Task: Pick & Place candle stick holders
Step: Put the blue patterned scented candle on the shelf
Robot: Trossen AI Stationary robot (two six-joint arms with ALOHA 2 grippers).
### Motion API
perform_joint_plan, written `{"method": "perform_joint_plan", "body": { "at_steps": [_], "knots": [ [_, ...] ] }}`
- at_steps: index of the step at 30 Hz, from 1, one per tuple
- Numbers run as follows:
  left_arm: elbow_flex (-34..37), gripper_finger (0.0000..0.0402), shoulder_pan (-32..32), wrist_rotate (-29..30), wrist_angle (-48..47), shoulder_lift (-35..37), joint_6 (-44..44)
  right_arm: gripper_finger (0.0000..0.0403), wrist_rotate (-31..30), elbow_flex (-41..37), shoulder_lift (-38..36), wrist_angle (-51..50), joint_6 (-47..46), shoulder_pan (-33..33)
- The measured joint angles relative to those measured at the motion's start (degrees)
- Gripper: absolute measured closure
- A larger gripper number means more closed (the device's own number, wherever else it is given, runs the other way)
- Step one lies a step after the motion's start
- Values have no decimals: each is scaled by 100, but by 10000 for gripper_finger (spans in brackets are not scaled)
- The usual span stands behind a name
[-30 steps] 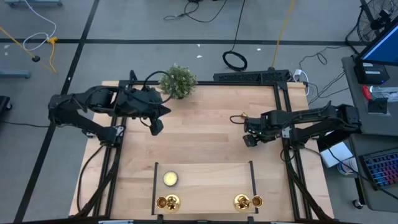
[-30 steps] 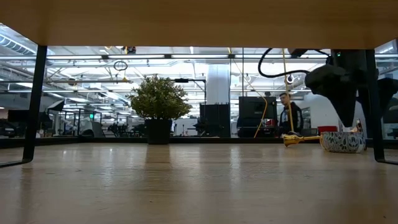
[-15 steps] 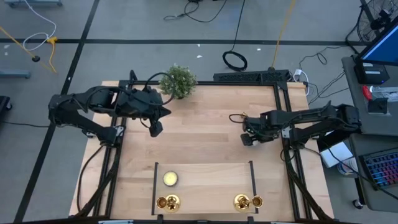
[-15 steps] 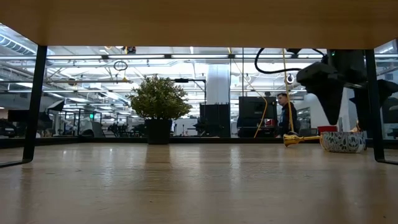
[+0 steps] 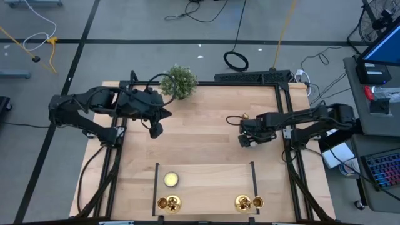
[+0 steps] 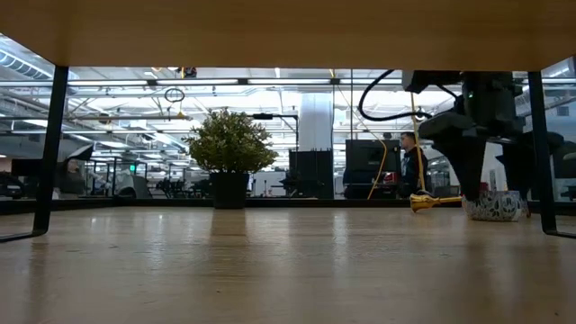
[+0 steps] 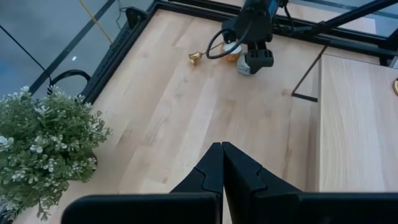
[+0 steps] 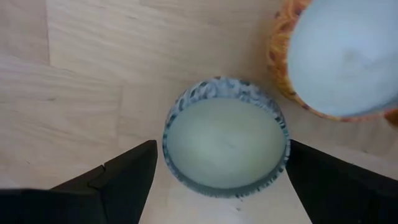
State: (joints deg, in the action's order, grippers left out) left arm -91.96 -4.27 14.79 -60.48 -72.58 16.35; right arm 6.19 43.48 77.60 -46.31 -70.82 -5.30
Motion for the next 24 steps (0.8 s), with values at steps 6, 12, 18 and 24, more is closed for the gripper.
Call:
{"method": "perform_joint_plan", "body": {
  "at_steps": [6,12,18,24],
  "knots": [
    [0,399,0,-39,-41,0,27,60,-51,0,20,134,-46,-2],
    [0,399,0,-37,-56,0,29,60,-150,0,20,206,-54,-2],
    [0,399,0,-37,-55,0,32,60,-150,0,20,203,-116,-2],
    [0,399,0,-35,-55,0,67,60,-163,0,20,200,-112,-2]
  ]
}}
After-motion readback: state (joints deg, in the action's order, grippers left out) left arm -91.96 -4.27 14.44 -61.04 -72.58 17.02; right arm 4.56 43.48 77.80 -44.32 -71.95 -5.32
